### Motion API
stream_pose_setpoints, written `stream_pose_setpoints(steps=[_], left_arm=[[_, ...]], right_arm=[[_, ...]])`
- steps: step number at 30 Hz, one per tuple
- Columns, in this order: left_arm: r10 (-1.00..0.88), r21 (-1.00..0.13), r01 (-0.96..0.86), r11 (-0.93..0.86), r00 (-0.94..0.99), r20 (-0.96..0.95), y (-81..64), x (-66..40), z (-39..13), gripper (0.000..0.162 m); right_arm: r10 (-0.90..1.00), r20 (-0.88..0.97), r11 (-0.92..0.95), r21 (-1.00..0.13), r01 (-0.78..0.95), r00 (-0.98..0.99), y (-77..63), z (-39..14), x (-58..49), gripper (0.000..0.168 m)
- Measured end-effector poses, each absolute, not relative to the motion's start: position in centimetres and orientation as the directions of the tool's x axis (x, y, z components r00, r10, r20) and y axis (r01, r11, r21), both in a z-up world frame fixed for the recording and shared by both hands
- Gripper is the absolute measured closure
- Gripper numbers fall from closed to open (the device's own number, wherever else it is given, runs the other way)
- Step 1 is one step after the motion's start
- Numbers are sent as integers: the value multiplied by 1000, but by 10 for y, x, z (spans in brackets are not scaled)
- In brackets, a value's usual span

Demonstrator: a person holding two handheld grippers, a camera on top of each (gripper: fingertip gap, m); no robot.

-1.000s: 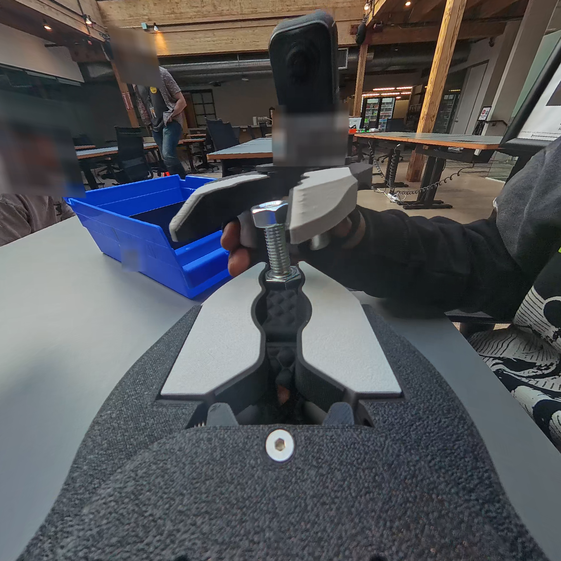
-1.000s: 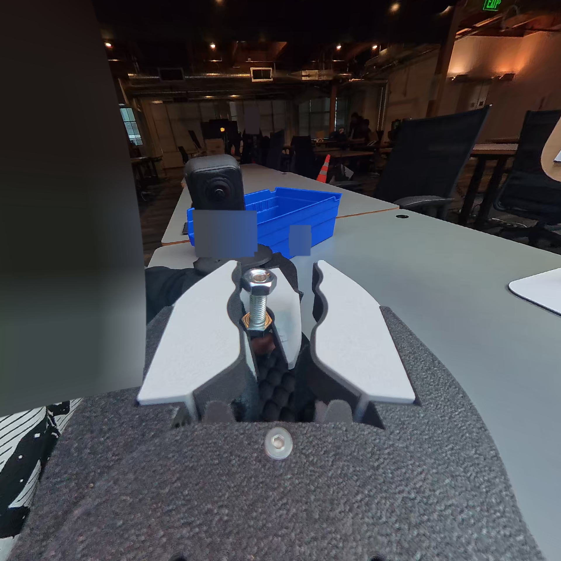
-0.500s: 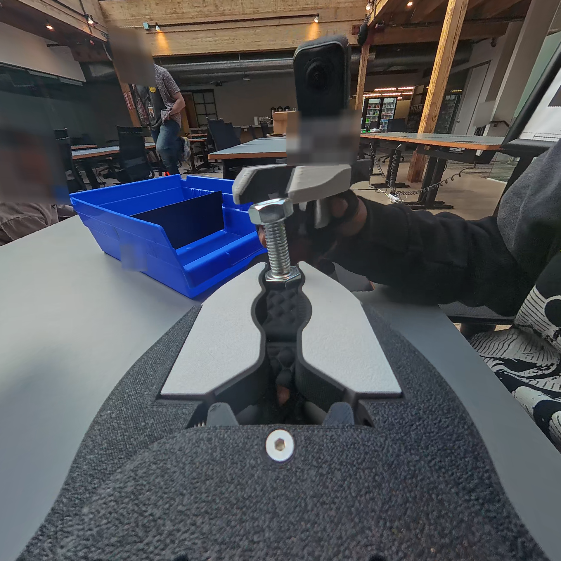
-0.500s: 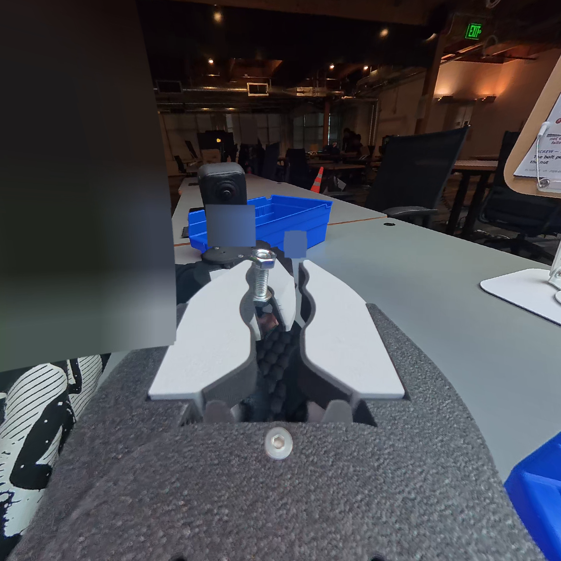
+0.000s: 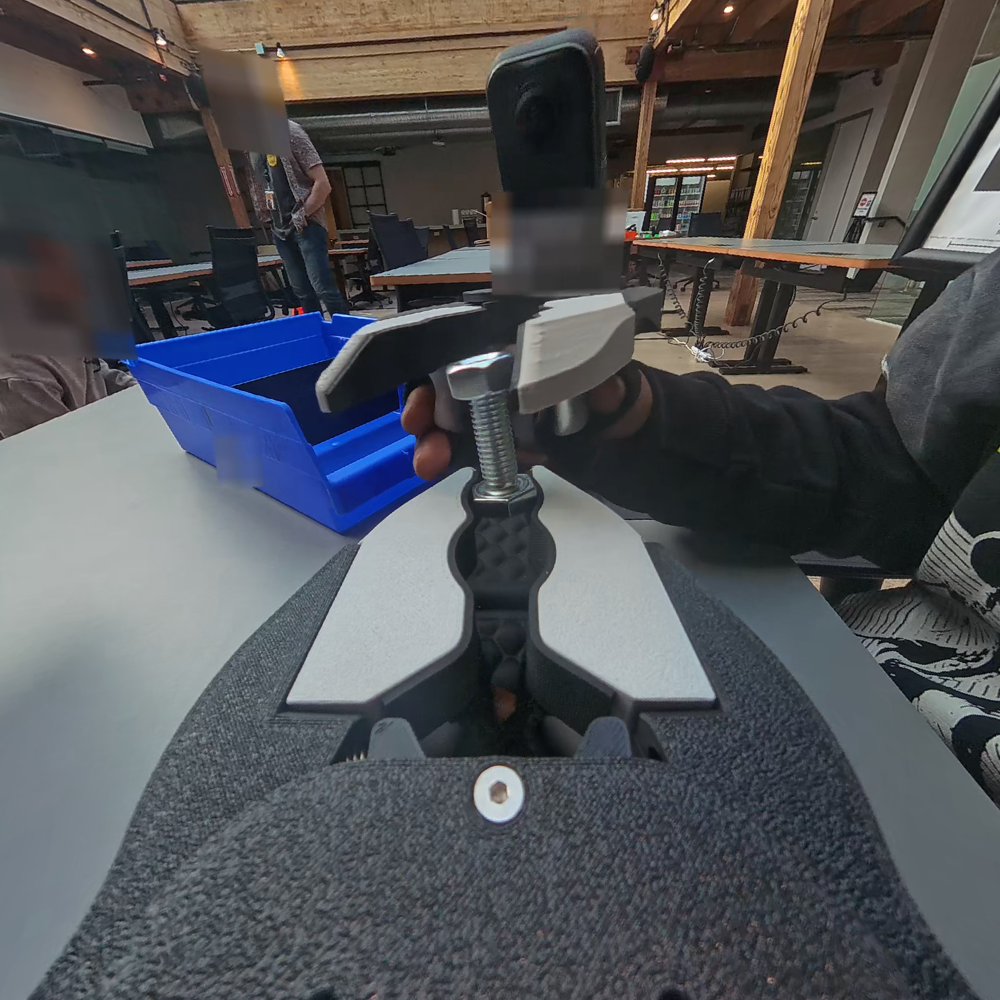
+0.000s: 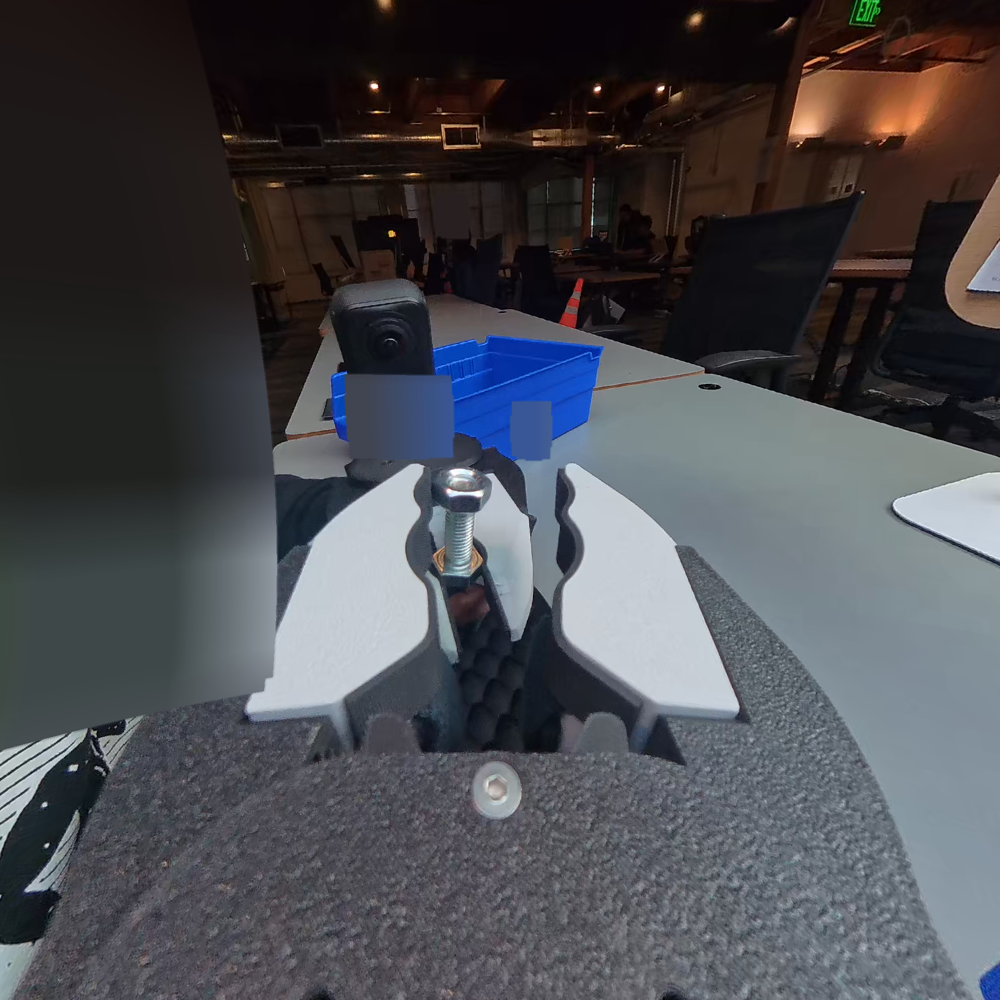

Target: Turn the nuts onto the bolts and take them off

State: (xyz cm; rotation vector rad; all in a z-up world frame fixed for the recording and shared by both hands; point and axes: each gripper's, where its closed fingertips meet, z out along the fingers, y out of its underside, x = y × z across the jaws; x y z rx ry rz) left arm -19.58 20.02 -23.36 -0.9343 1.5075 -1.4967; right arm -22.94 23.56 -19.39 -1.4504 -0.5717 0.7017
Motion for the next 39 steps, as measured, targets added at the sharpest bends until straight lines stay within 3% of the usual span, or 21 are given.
stream_pose_setpoints(steps=[9, 18, 36, 39], left_arm=[[-913, -999, 32, 31, -406, -42, 200, -195, -234, 147], [-914, -999, 33, 32, -404, -43, 200, -195, -234, 147], [-913, -999, 34, 26, -405, -38, 201, -196, -233, 147], [-913, -999, 31, 30, -406, -40, 200, -195, -234, 147]], right_arm=[[711, -29, 22, -998, -65, 702, 218, -194, -207, 148], [737, -39, 14, -997, -73, 674, 231, -189, -231, 120], [710, -12, 24, -999, -41, 704, 220, -194, -211, 144], [731, -21, 29, -998, -62, 682, 216, -190, -212, 137]])
